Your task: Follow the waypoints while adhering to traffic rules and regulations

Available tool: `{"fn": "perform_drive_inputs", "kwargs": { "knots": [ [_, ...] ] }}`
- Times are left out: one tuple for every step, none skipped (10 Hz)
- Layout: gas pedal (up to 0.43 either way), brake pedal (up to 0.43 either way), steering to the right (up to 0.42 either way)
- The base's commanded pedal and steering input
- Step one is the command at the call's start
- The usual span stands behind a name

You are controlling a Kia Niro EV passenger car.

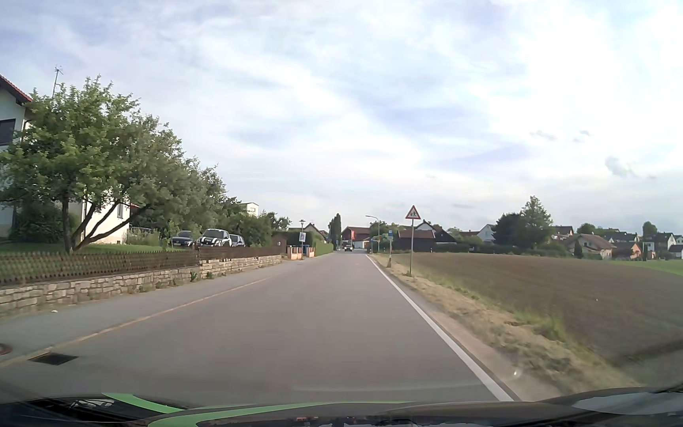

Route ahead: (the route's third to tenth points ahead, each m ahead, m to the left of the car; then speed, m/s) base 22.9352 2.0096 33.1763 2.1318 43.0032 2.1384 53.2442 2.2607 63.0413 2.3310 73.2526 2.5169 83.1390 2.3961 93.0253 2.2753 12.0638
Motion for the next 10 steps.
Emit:
{"fn": "perform_drive_inputs", "kwargs": {
  "knots": [
    [0.138, 0.0, 0.002],
    [0.138, 0.0, 0.001],
    [0.13, 0.0, 0.001],
    [0.13, 0.0, 0.001],
    [0.13, 0.0, 0.001],
    [0.13, 0.0, 0.001],
    [0.13, 0.0, 0.001],
    [0.13, 0.0, 0.001],
    [0.13, 0.0, 0.001],
    [0.13, 0.0, 0.001]
  ]
}}
